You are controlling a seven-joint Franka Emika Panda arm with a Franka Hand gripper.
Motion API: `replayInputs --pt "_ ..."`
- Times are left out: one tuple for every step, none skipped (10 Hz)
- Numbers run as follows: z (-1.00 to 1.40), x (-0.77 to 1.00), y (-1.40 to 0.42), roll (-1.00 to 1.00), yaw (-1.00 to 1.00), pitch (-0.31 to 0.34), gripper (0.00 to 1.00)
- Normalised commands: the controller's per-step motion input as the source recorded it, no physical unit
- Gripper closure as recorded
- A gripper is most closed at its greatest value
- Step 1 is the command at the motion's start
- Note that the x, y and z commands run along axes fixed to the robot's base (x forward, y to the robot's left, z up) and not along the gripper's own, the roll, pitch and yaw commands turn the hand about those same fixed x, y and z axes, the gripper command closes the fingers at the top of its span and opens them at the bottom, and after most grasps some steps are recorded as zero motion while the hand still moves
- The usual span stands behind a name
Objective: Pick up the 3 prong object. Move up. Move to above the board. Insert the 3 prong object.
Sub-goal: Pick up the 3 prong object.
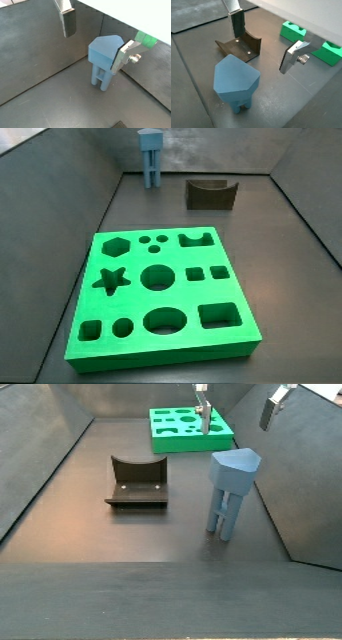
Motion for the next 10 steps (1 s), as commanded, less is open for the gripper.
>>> replayInputs --pt "0.00 0.00 0.00 -0.32 0.12 -0.283 0.00" --pt "-0.10 0.02 0.03 -0.29 0.14 -0.267 0.00" --pt "-0.23 0.10 0.11 -0.30 0.13 -0.266 0.00" --pt "-0.21 0.10 0.16 -0.27 0.15 -0.261 0.00" --pt "-0.23 0.06 0.18 -0.30 0.14 -0.273 0.00" --pt "-0.19 0.04 0.19 -0.30 0.13 -0.253 0.00" --pt "-0.16 0.03 0.18 -0.33 0.11 -0.273 0.00" --pt "-0.15 0.00 0.17 -0.34 0.10 -0.279 0.00" --pt "-0.18 0.00 0.17 -0.34 0.09 -0.281 0.00" --pt "-0.18 0.02 0.17 -0.34 0.10 -0.283 0.00"
